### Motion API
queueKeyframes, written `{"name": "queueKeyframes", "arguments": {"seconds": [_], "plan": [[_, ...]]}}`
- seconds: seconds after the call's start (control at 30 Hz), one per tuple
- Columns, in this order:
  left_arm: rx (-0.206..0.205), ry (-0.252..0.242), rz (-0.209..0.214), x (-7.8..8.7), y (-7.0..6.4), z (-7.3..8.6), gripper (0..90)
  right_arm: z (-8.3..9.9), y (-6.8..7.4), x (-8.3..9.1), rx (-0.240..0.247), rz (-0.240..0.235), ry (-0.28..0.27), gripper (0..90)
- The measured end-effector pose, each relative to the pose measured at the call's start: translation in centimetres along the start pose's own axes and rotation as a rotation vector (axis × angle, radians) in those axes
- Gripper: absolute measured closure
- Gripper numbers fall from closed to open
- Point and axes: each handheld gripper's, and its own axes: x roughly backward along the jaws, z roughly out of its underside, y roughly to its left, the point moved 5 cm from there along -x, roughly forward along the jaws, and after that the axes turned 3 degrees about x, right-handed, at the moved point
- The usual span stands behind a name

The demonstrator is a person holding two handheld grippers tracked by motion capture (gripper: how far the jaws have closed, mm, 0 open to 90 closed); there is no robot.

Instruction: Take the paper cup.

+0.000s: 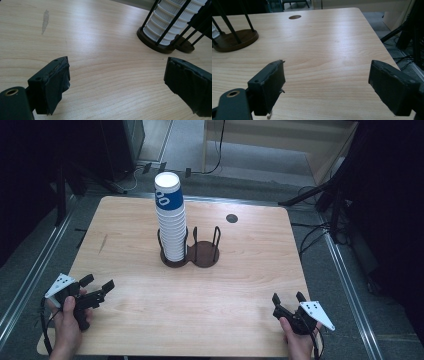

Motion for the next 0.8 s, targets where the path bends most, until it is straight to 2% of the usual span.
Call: {"name": "queueKeyframes", "arguments": {"seconds": [0.17, 0.33, 0.4, 0.47, 0.5, 0.6, 0.63, 0.67, 0.7, 0.8], "plan": [[-0.006, 0.001, -0.006, 0.0, 0.0, 0.0, 7.0, -0.1, -0.1, 0.1, -0.002, 0.001, -0.019, 14.0], [-0.033, -0.007, -0.011, 0.1, -0.3, 0.1, 7.0, -0.5, -0.8, 0.2, -0.040, 0.043, -0.023, 17.8], [-0.026, 0.000, -0.024, 0.0, -0.2, 0.1, 7.0, -0.8, -0.8, 0.2, -0.070, 0.039, -0.028, 15.8], [-0.045, -0.007, -0.073, 0.1, -0.2, 0.0, 7.1, -1.5, -0.5, 0.3, -0.098, 0.012, -0.027, 11.7], [-0.063, -0.007, -0.098, 0.0, -0.2, 0.0, 7.1, -1.8, -0.4, 0.4, -0.090, 0.009, -0.027, 10.5], [-0.070, 0.003, -0.094, -0.1, -0.2, 0.0, 7.1, -2.9, 0.3, 0.6, -0.057, -0.001, -0.041, 7.6], [-0.064, -0.002, -0.090, 0.0, -0.1, 0.0, 7.1, -3.6, 0.9, 0.6, -0.050, -0.035, -0.048, 5.1], [-0.056, -0.005, -0.094, 0.1, 0.0, 0.0, 7.0, -4.1, 1.2, 0.5, -0.039, -0.050, -0.052, 3.5], [-0.033, -0.008, -0.096, 0.2, 0.2, 0.0, 6.9, -4.6, 1.9, 0.3, -0.022, -0.066, -0.057, 2.9], [0.007, 0.001, -0.114, 0.1, 0.6, -0.1, 6.9, -5.4, 3.4, -0.1, 0.012, -0.086, -0.057, 1.8]]}}
